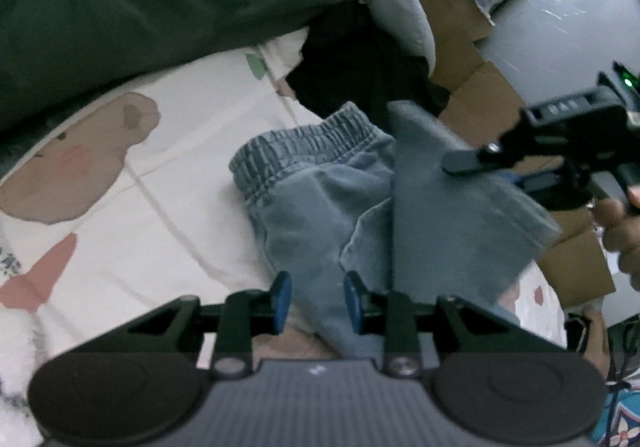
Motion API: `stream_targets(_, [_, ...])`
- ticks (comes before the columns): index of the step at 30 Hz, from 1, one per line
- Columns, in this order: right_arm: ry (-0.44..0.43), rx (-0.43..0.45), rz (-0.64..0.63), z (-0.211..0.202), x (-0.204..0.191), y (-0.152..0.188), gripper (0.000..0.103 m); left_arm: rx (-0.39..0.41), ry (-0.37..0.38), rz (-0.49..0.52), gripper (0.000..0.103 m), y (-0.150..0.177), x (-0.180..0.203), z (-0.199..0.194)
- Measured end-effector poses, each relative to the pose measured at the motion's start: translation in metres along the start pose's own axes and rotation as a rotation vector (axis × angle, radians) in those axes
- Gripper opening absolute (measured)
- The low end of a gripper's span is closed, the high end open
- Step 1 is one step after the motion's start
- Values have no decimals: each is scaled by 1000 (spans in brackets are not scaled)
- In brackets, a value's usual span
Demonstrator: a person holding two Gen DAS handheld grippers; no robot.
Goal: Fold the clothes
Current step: 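Open the right tool and release the folded pant leg hem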
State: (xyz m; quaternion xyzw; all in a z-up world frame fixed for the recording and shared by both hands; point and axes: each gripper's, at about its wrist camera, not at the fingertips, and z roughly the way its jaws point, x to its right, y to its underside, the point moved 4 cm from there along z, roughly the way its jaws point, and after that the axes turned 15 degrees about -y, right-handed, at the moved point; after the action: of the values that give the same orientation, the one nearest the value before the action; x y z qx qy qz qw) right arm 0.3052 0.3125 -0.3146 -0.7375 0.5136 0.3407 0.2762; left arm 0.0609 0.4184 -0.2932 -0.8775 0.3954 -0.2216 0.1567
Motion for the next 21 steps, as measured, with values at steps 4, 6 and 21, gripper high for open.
stream_targets(4, [-27,-25,6,10,-9,-1,26,9,-12,-25,36,-2,-10,-4])
stream_targets(6, [-54,-31,-2,9,-19,-2,31,11,-24,-39,36,-3,-16,-5])
stream_targets(21, [-22,134,-157,-101,-31,24,45,-4,-80,-31,51,-6,-8,-30])
